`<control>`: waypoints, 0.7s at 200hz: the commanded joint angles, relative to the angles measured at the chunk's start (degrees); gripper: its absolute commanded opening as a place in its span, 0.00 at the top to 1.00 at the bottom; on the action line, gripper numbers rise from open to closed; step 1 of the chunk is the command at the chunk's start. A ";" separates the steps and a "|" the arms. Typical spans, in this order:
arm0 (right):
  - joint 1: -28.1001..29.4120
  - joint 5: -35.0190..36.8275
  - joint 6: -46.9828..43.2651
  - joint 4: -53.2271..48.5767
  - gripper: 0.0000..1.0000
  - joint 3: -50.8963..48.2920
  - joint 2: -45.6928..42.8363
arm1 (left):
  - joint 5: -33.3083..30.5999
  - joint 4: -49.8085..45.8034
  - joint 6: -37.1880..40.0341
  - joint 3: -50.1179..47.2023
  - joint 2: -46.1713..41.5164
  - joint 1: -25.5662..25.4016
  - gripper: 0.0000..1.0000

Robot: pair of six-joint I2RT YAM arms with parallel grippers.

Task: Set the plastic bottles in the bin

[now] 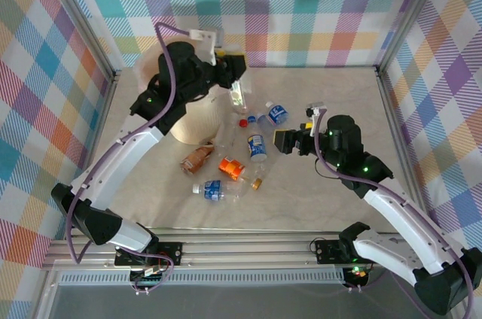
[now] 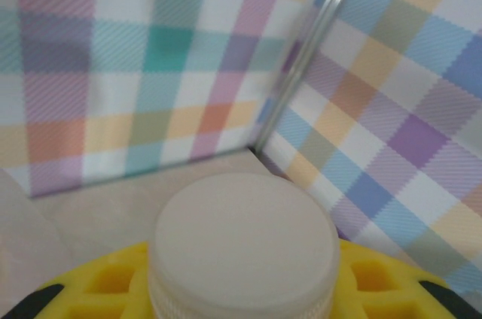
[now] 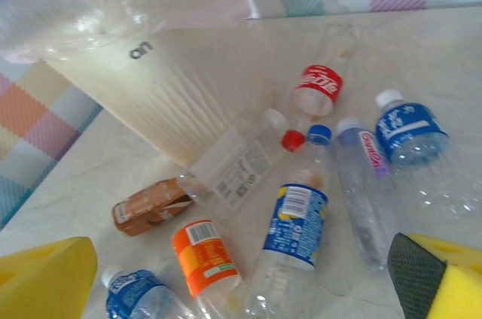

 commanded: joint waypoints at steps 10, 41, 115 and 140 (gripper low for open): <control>0.20 4.41 2.13 -3.64 0.00 1.68 -0.32 | -3.00 -4.54 5.68 6.67 0.74 3.86 0.87; 0.18 6.91 4.47 -5.38 0.00 1.69 0.14 | -2.35 -7.28 6.88 12.98 4.62 9.58 0.87; 0.23 9.12 6.58 -7.59 0.00 2.11 2.65 | 1.93 -14.94 9.74 28.00 17.03 22.21 0.87; 0.18 10.40 8.26 -9.38 0.00 2.88 3.99 | 2.50 -20.30 10.42 32.59 21.17 24.84 0.87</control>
